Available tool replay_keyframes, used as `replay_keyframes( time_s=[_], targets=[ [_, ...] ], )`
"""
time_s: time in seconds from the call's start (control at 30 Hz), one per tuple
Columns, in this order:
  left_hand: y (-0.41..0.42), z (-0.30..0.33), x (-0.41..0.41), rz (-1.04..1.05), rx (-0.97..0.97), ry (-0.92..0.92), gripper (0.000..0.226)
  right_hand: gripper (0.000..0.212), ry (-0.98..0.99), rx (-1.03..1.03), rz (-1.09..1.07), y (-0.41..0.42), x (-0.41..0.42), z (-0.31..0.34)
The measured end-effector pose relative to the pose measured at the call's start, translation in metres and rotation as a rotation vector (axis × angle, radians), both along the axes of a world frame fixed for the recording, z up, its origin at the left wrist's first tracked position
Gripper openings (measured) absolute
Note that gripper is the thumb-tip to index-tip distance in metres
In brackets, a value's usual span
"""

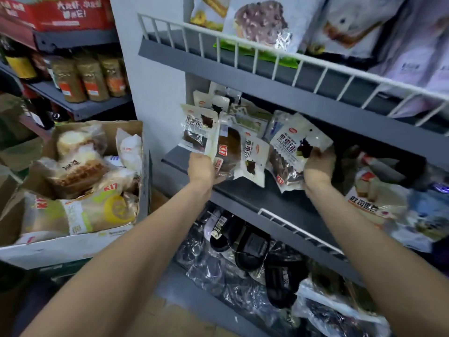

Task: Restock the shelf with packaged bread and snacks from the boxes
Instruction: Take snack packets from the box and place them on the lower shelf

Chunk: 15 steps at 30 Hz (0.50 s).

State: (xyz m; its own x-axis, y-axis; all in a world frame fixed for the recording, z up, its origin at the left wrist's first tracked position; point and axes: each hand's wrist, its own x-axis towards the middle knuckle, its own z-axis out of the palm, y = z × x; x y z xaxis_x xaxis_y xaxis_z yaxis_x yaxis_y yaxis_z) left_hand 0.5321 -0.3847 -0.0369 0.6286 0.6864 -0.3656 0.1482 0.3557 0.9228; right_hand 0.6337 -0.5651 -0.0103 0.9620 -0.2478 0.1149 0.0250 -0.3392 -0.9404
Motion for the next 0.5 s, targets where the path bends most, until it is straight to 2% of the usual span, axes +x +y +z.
replay_keyframes(
  time_s=[0.13,0.23,0.33,0.4,0.47,0.5],
  targets=[
    [-0.002,-0.010,0.012,-0.038,0.026,0.098,0.021,0.037,0.014,-0.076,0.165,0.004,0.034,-0.013],
    [-0.003,-0.027,0.017,-0.065,-0.023,0.075,0.022,0.032,0.005,0.005,0.213,0.011,0.045,-0.018],
    [-0.005,-0.045,0.021,-0.116,-0.009,0.072,0.019,0.032,0.052,-0.006,0.233,0.014,0.053,-0.031],
    [-0.008,-0.051,0.021,-0.143,0.004,0.049,0.017,0.046,0.072,-0.020,0.230,0.015,0.052,-0.039],
    [-0.014,-0.052,0.016,-0.163,-0.033,0.013,0.022,0.067,0.024,-0.141,0.141,0.013,0.043,-0.040],
    [-0.017,-0.049,0.013,-0.182,-0.064,-0.016,0.024,0.071,-0.008,-0.187,0.087,0.011,0.034,-0.038]
  ],
)
